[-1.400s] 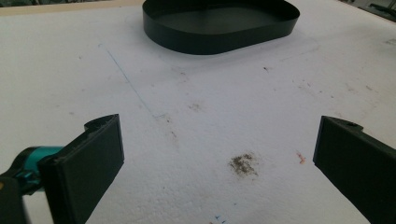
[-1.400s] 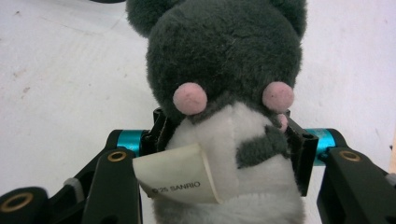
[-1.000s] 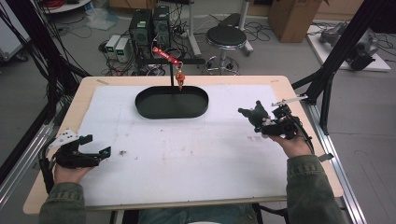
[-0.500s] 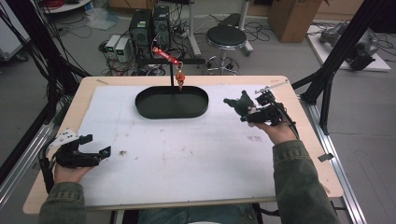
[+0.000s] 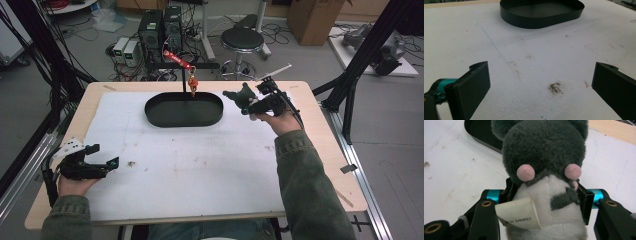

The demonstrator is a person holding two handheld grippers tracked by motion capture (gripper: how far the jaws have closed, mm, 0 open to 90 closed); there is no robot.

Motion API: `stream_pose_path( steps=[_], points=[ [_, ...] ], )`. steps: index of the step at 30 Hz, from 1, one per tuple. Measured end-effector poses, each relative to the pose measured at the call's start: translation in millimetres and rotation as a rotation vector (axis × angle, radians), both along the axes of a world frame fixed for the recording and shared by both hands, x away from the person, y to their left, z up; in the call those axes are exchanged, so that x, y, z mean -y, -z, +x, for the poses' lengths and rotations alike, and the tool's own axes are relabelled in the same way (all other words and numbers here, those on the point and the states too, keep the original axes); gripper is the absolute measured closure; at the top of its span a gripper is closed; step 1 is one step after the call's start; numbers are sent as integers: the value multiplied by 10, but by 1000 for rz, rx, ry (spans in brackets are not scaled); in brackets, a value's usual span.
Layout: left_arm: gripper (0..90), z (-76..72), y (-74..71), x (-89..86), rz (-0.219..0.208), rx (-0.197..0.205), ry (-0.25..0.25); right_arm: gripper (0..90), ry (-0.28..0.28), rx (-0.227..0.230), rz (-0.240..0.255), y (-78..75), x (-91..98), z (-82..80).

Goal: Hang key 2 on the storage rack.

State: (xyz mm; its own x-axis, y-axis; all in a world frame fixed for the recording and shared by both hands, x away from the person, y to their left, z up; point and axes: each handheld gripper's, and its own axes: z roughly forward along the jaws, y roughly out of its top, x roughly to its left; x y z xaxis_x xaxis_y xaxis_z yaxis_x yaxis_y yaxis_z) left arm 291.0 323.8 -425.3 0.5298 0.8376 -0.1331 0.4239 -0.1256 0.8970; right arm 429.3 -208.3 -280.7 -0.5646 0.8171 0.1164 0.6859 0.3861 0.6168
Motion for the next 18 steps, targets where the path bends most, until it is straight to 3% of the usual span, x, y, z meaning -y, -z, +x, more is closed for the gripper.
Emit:
stream_pose_path(
  steps=[9, 18],
  points=[
    [23, 0, 0, 0, 0, -1, 2, 461, 10, -36, 51, -109, -142, 197],
    [23, 0, -3, -3, -10, 3, 6, 460, 32, -33, 18, -123, -302, 310]
  ],
)
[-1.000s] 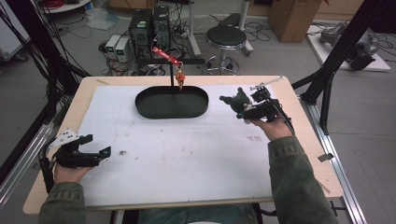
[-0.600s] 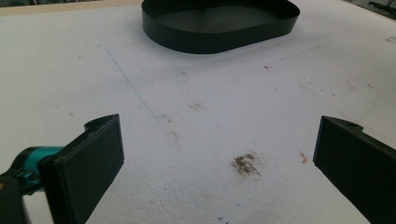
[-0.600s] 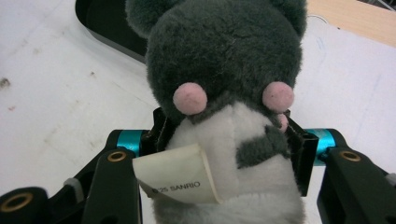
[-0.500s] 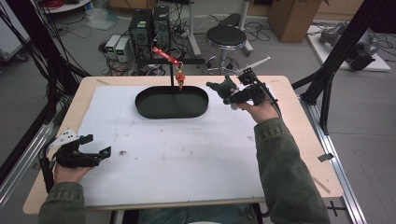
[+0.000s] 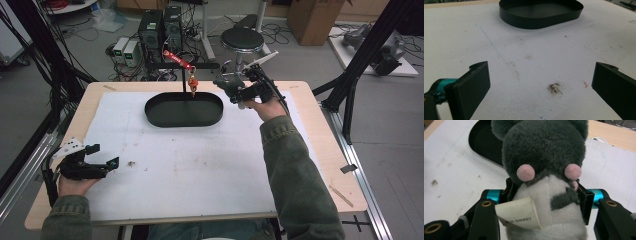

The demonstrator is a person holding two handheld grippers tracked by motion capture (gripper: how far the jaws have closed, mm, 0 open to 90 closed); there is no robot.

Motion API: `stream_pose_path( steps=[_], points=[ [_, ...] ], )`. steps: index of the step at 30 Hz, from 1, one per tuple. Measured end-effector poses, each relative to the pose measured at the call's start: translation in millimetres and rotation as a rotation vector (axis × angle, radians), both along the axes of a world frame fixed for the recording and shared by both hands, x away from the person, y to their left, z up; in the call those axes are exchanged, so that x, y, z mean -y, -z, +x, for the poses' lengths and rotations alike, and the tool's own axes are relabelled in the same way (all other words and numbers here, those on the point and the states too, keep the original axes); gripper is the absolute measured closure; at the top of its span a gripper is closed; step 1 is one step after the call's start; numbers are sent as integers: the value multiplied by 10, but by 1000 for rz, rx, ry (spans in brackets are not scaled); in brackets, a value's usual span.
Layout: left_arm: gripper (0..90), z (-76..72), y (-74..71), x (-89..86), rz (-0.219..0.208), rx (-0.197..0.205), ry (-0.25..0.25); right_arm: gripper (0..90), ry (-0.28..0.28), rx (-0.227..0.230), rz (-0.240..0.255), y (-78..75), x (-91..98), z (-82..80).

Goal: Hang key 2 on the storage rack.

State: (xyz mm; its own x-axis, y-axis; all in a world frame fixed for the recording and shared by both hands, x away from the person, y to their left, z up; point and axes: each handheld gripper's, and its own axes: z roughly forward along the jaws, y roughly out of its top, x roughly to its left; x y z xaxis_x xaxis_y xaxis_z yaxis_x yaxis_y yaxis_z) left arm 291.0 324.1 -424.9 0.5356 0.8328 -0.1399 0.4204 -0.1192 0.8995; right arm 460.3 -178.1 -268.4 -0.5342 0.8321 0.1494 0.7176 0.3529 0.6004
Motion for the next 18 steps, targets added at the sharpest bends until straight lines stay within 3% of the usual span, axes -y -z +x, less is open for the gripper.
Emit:
stream_pose_path(
  steps=[6, 9, 11, 16, 18],
  points=[
    [23, -1, -1, 1, 2, 1, -1, 460, 14, -11, 35, -66, -59, 107],
    [23, -7, -4, -1, -9, 2, -2, 461, 14, -15, 11, -105, -127, 156],
    [23, -12, -10, -11, -20, 10, -3, 460, 9, -16, 35, -138, -175, 186],
    [23, -17, -14, -20, -27, 11, -3, 460, 13, 1, -13, -191, -281, 257],
    [23, -17, -14, -20, -24, 10, -1, 460, 29, 11, -5, -202, -276, 291]
  ],
)
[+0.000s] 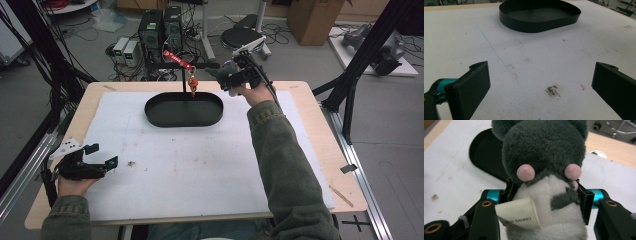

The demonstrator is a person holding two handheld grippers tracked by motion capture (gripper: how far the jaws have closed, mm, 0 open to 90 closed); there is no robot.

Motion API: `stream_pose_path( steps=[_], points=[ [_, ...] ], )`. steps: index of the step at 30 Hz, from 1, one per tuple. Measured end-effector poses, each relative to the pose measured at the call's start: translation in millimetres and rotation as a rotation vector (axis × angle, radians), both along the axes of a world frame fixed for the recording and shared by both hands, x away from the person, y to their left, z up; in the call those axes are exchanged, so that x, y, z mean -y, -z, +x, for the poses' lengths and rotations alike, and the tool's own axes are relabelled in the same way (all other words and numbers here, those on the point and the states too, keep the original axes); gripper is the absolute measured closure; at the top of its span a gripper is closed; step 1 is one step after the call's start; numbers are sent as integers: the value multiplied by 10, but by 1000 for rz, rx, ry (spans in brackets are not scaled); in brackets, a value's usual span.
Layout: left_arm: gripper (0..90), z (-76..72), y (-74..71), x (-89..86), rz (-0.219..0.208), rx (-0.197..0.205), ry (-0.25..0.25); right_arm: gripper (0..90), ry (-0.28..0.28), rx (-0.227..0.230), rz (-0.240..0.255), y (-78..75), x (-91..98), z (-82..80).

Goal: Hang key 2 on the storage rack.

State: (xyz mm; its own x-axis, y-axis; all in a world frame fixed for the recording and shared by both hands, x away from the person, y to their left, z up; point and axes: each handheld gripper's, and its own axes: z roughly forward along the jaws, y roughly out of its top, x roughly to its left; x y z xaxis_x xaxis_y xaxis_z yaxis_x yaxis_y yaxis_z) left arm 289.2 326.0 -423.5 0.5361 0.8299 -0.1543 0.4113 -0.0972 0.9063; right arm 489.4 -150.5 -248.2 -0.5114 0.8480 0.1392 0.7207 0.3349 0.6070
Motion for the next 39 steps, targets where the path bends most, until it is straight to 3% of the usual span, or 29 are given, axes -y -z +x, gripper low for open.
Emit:
stream_pose_path(
  steps=[5, 12, 17, 22, 26, 29, 31, 35, 39],
  points=[
    [23, 7, 7, 4, -4, -4, -1, 460, 15, -22, 34, 31, 24, 73],
    [23, 8, 10, 6, 4, -7, 1, 459, 41, 24, 53, 53, -32, 112],
    [23, 8, 11, 5, -5, -9, 2, 459, 59, 17, 54, 107, -74, 160],
    [23, 7, 12, 3, -8, -6, -2, 458, 108, 10, 112, 168, 0, 277],
    [23, 16, 17, -2, -8, -12, 0, 414, 122, -10, 86, 264, 43, 351],
    [23, 16, 19, 2, -6, -15, 5, 219, 133, -3, 23, 368, 45, 365],
    [23, 14, 18, 7, -4, -15, 6, 102, 116, 38, -36, 432, 22, 320],
    [23, 12, 16, 6, -3, -14, 6, 7, 39, 42, -96, 551, -3, 247],
    [23, 12, 17, 11, -2, -15, 6, 6, -17, 89, -65, 578, 15, 132]
  ],
)
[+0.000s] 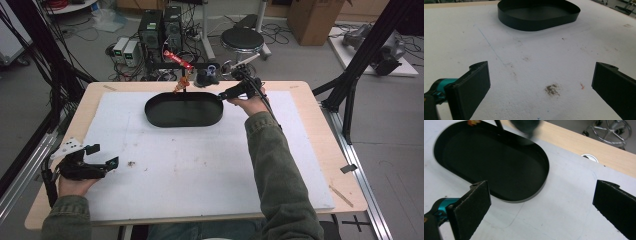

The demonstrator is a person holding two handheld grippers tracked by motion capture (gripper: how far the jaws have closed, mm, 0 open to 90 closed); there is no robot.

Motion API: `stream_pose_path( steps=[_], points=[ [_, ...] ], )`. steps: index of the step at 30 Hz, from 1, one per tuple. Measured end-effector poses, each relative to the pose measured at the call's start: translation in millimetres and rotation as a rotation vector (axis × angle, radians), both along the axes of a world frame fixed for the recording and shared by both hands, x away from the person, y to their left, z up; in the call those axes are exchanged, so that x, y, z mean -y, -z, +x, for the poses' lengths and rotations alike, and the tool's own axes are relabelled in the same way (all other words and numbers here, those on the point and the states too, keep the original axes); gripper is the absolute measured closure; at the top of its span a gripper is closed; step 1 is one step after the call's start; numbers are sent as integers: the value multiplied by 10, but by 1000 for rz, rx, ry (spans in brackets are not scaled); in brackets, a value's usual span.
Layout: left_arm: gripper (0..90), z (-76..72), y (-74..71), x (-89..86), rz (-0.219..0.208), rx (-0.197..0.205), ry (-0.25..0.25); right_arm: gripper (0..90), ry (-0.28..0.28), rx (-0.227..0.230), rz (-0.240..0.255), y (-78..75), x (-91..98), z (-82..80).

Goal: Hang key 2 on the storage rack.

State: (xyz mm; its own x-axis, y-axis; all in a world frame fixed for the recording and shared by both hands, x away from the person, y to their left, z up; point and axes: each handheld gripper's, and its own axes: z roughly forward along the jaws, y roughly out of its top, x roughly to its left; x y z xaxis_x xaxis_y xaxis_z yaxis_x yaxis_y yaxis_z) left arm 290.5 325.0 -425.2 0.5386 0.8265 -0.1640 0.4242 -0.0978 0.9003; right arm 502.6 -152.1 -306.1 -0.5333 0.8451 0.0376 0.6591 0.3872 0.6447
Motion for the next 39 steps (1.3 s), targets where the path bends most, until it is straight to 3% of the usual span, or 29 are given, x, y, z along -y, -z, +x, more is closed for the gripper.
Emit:
stream_pose_path(
  steps=[3, 10, 14, 18, 20, 35, 39],
  points=[
    [23, -1, -2, -2, 2, 3, 2, 6, -22, 8, -3, -37, 5, -48],
    [23, 3, 0, -1, 0, 3, -3, 7, -63, 54, 71, -205, 57, -220],
    [23, 3, 0, -1, 4, 0, -3, 7, -71, 72, 139, -198, 149, -294],
    [23, 4, 3, 5, 10, 0, 1, 7, -59, 97, 116, -175, 218, -369],
    [23, 1, 3, 4, 10, 0, -2, 7, -67, 98, 142, -164, 270, -423],
    [23, -23, -10, 26, 14, -2, -2, 7, -67, 80, 164, -114, 531, -708],
    [23, -21, -9, 25, 14, -2, -1, 7, -68, 57, 201, -64, 591, -768]
  ],
)
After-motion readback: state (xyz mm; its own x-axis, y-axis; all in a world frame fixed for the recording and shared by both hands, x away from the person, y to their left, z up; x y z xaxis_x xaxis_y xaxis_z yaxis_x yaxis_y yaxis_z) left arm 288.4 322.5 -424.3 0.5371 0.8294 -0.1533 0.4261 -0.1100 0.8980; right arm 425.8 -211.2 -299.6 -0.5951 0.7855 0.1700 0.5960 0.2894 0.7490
